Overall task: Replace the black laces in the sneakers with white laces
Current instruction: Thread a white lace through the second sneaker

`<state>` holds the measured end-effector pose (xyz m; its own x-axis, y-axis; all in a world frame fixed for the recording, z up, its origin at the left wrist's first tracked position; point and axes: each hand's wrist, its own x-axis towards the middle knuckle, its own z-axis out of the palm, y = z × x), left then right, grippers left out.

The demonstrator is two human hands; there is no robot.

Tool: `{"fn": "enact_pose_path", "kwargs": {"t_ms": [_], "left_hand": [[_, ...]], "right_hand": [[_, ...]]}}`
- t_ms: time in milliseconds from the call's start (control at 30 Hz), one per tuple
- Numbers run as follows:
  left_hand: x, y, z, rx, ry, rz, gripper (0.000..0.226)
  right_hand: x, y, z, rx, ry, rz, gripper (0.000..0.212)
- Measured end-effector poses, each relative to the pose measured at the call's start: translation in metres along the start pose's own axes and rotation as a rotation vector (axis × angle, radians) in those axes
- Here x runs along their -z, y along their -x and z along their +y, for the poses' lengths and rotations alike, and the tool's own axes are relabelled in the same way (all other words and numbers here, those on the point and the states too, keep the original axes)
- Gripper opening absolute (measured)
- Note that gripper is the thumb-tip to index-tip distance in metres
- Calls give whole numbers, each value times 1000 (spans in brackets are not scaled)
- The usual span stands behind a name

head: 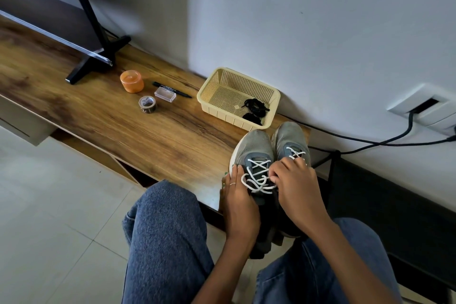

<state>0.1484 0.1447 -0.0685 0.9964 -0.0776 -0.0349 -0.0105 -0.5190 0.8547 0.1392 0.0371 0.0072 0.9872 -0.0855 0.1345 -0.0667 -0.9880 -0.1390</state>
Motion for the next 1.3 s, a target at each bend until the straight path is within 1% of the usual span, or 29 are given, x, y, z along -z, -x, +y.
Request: {"fn": "enact_pose_path", "kwargs": {"t_ms": [133, 233, 333, 400, 500, 600, 700, 833, 900, 967, 1033, 1133, 1300], "left_hand": [[1, -1, 0, 21, 22, 12, 46], [1, 0, 0, 19, 33, 12, 43], [2, 1, 0, 26, 26, 6, 46], [1, 1, 0, 30, 38, 8, 45], [2, 2, 2, 17, 85, 30, 34], [7, 3, 9, 26, 103, 39, 25], [6, 4, 8, 26, 82, 35, 35], [1, 0, -2, 36, 43, -9, 40], [0, -1, -3, 12, 10, -3, 44], [0, 0, -2, -8, 19, 9, 44], [1, 0, 0, -24, 31, 12, 43], [2, 1, 1, -12, 31, 7, 44], [2, 2, 2, 25, 44, -2, 50]], "right_hand": [[-2, 10, -10, 39, -125, 57, 23], [-5, 18, -16, 26, -224, 67, 22], [-9, 21, -15, 25, -217, 84, 26], [-11, 23, -16, 39, -195, 116, 25], [-13, 24, -23, 61, -169, 160, 16], [-13, 25, -32, 39, -138, 188, 21], [-15, 27, -35, 31, -111, 171, 32], [-7, 24, -17, -5, -130, 145, 25], [-1, 17, -1, -43, -126, 103, 34], [3, 11, 13, -56, -50, 74, 38], [2, 7, 21, -49, -24, 44, 33], [0, 4, 23, -21, -71, 8, 28], [-3, -4, 18, -40, -148, -47, 19]]}}
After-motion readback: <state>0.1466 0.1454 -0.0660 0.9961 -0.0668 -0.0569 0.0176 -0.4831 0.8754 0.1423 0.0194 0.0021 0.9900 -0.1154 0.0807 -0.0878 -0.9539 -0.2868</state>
